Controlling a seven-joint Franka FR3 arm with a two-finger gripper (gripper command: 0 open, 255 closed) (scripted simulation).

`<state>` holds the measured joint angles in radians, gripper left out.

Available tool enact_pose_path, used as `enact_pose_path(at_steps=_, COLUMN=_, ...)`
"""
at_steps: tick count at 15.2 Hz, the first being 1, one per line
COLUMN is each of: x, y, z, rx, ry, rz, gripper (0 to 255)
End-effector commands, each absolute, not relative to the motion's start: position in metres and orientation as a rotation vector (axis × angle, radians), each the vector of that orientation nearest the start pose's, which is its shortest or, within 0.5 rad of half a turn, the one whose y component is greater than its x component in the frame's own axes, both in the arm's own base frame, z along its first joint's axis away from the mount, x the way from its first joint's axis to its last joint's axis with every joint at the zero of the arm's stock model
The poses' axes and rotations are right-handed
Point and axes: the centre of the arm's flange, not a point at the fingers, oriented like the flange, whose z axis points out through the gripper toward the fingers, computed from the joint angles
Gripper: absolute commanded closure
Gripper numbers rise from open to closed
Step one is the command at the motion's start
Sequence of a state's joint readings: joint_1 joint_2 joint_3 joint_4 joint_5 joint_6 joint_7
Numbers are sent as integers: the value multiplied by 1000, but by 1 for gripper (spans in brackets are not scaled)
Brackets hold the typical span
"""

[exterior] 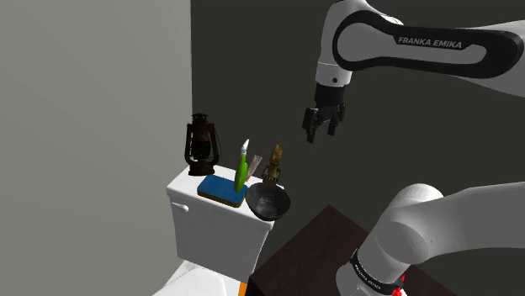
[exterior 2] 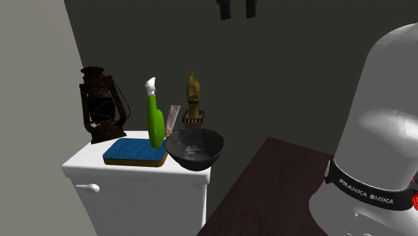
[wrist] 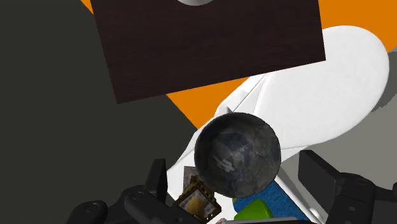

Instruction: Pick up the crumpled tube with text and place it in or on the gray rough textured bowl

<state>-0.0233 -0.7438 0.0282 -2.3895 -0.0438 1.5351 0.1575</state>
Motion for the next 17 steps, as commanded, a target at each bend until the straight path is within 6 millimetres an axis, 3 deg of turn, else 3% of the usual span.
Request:
enact_pose_path(at_steps=1, x=312, y=-1, z=559, rx=-3198, ry=257, rz=170, gripper=0)
enact_pose_path(at_steps=9, x=349, y=36, z=472, rx=-3208, ry=631, rz=-16, gripper=0)
enact_pose_path(at_steps=17, x=403, y=56, z=388, rx=-3161, ry=1009, rz=-208, gripper=0)
